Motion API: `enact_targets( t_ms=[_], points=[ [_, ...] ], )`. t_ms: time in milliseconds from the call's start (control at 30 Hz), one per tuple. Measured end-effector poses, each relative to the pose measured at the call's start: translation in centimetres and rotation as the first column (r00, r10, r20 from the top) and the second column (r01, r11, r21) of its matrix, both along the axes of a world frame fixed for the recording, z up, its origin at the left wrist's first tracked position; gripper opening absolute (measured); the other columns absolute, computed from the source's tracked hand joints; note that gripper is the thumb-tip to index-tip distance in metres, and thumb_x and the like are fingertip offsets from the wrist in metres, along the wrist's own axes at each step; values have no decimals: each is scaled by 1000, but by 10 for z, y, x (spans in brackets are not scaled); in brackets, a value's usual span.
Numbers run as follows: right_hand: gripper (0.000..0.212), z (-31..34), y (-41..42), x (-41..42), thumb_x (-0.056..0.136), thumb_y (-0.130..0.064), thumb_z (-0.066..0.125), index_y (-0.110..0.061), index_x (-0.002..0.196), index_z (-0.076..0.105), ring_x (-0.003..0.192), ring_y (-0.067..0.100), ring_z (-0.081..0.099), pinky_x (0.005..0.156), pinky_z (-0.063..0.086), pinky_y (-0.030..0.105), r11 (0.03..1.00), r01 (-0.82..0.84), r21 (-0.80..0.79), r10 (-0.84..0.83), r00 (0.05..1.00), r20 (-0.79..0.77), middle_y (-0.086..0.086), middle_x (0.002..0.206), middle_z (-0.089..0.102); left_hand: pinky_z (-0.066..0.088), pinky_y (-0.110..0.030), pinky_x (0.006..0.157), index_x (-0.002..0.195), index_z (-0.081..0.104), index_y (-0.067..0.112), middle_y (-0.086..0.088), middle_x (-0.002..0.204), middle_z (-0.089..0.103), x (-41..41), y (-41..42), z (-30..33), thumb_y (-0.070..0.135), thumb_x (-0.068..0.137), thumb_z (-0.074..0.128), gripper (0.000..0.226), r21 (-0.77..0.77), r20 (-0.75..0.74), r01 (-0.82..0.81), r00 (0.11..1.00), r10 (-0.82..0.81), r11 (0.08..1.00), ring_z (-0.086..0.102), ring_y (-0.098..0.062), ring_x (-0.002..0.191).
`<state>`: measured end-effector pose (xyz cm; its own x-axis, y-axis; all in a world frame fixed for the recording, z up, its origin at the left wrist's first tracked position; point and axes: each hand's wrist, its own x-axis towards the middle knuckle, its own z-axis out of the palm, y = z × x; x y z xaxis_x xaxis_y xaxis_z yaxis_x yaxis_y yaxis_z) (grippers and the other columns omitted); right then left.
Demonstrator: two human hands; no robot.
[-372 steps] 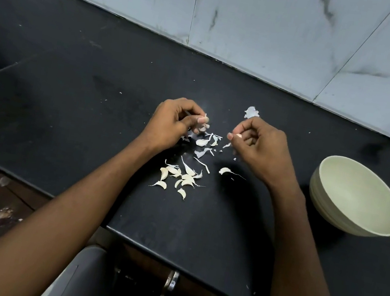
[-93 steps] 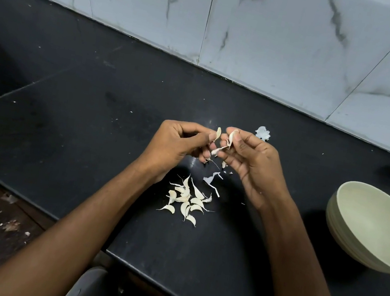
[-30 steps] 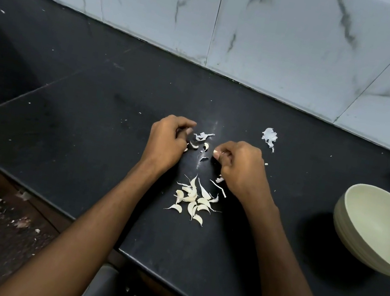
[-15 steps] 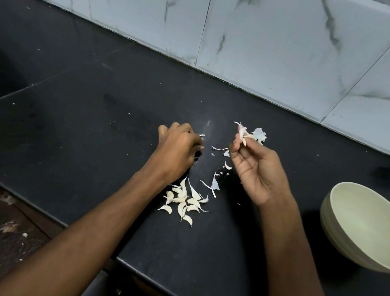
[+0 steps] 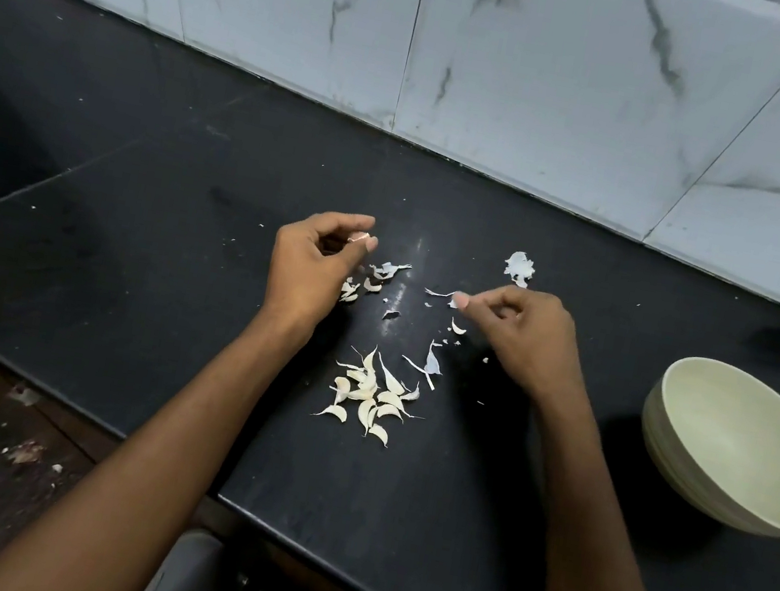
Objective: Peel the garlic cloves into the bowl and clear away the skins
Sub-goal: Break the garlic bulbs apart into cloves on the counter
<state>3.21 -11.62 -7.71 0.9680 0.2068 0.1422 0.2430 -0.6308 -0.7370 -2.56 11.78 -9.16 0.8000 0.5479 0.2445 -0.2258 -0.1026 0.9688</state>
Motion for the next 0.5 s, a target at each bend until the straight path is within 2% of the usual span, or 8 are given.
enact_targets(
  t_ms=[67,167,233,300,333,400,433,500],
  points=[
    [22,-2,1,-2,75,-48,90,-30,73,78,69,-2,62,68,48,23,998,-23,-60,22,1000,-22,-18,64,68,52,-19,61,103,80,6,-3,85,74,-3,3,2,8,88,81,15,-29,-23,-15,1000,15,999,64,-11,65],
    [20,-6,5,-3,77,-39,91,-26,71,77,54,2,50,64,41,25,994,-18,-112,17,1000,-4,-19,46,54,53,-24,59,92,80,8,0,73,71,-6,6,2,12,84,85,10,-65,-41,-16,999,13,998,61,-9,60],
    [23,-7,7,-2,84,-40,85,-23,74,75,50,4,46,59,42,24,999,-5,-38,4,1000,-28,-16,46,49,54,-29,61,90,80,9,-2,70,71,-7,7,2,14,84,86,10,-74,-49,-12,999,9,997,62,-11,61],
    [25,-5,9,-2,93,-42,75,-20,83,73,58,3,49,61,45,24,987,37,157,-23,995,-92,-14,63,56,55,-31,61,90,79,9,-7,74,73,-7,7,1,14,86,84,9,-74,-52,-12,999,8,997,66,-15,64],
    [23,-3,11,-2,98,-36,69,-16,87,70,63,7,50,59,45,27,936,66,346,-6,985,-172,-8,73,61,56,-31,61,92,78,8,-10,76,73,-7,7,1,12,88,82,7,-85,-51,-2,999,-3,996,67,-17,65],
    [13,5,19,-2,101,-15,58,-9,91,63,61,12,46,50,38,26,695,143,705,137,936,-325,6,80,64,57,-30,62,100,76,4,-12,77,72,-7,6,0,7,96,72,6,-142,-57,30,998,-38,989,66,-20,66],
    [11,9,22,-2,100,-7,54,-6,93,62,59,12,45,48,36,25,601,168,781,205,913,-353,9,80,63,57,-28,62,105,75,3,-13,76,71,-7,6,-2,4,99,67,10,-168,-66,38,997,-50,985,66,-21,65],
    [18,13,33,-5,98,-1,48,1,101,66,57,11,43,45,33,22,543,174,822,293,878,-379,10,78,61,59,-27,64,116,70,1,-14,77,71,-7,6,-4,-2,101,60,17,-191,-82,38,995,-54,981,67,-23,66]
  ],
)
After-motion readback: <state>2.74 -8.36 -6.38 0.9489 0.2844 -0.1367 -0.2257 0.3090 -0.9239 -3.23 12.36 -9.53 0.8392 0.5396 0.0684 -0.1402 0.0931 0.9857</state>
